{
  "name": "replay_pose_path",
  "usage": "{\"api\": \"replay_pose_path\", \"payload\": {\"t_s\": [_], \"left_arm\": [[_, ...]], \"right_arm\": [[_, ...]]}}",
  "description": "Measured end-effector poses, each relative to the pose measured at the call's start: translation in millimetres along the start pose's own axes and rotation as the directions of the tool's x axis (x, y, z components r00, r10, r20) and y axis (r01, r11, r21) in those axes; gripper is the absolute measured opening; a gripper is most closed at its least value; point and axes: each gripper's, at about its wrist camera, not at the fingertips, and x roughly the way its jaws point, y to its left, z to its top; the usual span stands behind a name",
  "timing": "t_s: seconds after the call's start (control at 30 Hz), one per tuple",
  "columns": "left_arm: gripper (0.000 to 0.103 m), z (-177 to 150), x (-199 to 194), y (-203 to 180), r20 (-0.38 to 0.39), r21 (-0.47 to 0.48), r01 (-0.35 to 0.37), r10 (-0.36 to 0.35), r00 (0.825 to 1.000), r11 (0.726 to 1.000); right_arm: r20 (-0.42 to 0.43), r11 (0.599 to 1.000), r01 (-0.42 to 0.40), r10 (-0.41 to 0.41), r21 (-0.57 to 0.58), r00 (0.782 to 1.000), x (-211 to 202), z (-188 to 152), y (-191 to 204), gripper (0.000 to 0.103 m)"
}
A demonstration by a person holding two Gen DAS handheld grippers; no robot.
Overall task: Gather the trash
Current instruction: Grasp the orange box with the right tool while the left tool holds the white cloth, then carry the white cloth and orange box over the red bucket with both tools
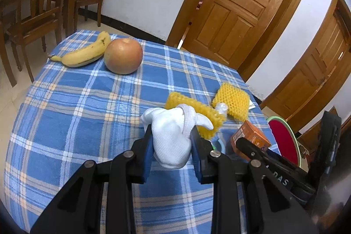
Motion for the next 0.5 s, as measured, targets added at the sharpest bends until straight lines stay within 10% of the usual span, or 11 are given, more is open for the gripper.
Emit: {"api": "replay_pose_path", "payload": {"t_s": [0.5], "left_arm": [[0.03, -1.6, -26.4, -41.1, 0.032, 0.082, 0.018, -0.021, 0.999, 0.996]], "right_arm": [[0.078, 1.0, 0.004, -0.005, 0.011, 0.997, -60.1, -7.3, -17.6, 0.063]]}}
